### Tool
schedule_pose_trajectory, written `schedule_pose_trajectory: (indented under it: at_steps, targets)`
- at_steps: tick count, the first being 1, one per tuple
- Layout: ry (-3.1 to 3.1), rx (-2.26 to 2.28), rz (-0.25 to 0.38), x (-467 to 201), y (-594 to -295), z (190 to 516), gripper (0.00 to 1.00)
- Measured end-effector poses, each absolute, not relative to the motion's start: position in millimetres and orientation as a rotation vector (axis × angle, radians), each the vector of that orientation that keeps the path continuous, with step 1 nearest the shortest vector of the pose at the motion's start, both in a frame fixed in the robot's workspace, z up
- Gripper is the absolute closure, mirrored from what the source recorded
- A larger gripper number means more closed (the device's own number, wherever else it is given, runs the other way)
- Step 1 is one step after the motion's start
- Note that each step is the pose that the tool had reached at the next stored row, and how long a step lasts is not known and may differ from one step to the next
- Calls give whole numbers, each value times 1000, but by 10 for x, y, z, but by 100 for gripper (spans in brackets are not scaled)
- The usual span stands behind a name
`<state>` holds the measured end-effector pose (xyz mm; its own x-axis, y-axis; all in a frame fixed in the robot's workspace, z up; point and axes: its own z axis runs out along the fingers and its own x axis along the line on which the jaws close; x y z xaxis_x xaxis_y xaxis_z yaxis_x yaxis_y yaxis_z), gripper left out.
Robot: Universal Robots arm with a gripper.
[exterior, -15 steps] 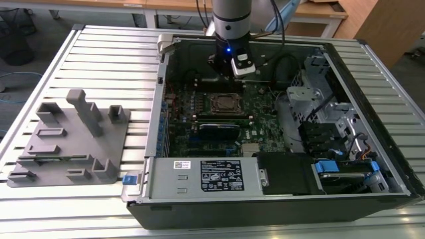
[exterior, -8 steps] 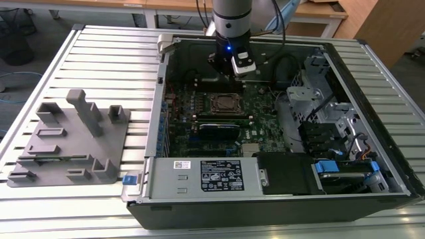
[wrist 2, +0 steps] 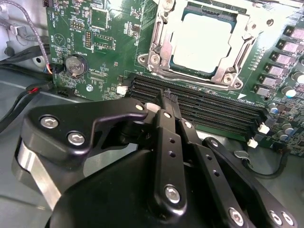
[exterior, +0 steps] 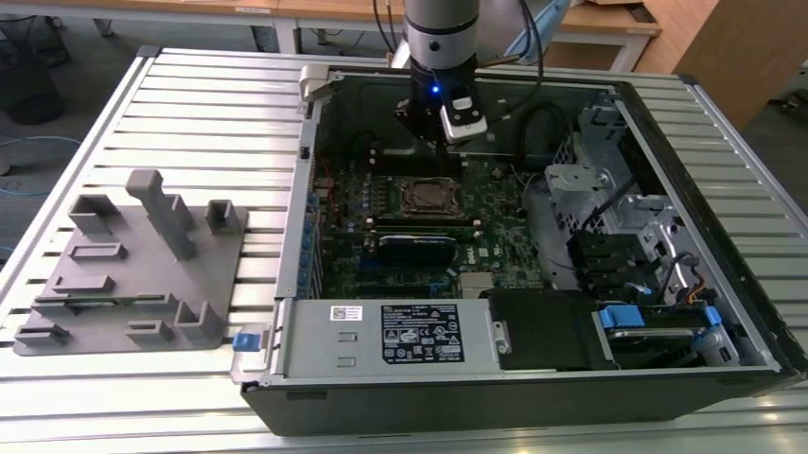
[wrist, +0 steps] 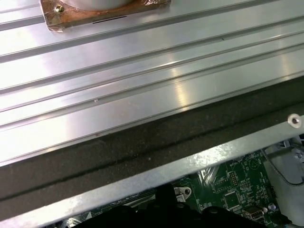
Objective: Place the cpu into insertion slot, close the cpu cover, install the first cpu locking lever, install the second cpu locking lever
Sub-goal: 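Install the first cpu locking lever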
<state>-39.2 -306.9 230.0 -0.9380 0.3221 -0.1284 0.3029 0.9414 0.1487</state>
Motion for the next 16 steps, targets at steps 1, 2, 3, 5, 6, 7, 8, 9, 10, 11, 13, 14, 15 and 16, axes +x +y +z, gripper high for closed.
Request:
schedule_pose_trajectory:
  at_steps: [1,2,3,5,6,7,8,9,10,11,13,14,15,16]
  targets:
    - [2946,477,190,-392,-3069,2300,89]
    - [2946,477,190,-392,-3069,2301,89]
    - [2947,477,190,-392,-3069,2301,89]
    - [2957,479,188,-389,-3069,2301,89]
    - [2964,481,187,-388,-3069,2300,89]
    - [2972,483,185,-386,-3069,2300,89]
    - [2980,485,184,-384,-3069,2300,89]
    - [2988,487,182,-382,-3069,2300,89]
    - [2997,489,180,-380,-3069,2299,89]
    - [3007,492,178,-379,-3069,2299,89]
    - [3025,496,175,-376,-3069,2297,89]
    - [3035,499,173,-374,-3069,2296,89]
    - [3042,500,171,-373,-3069,2296,89]
    - [3044,501,171,-374,-3069,2297,89]
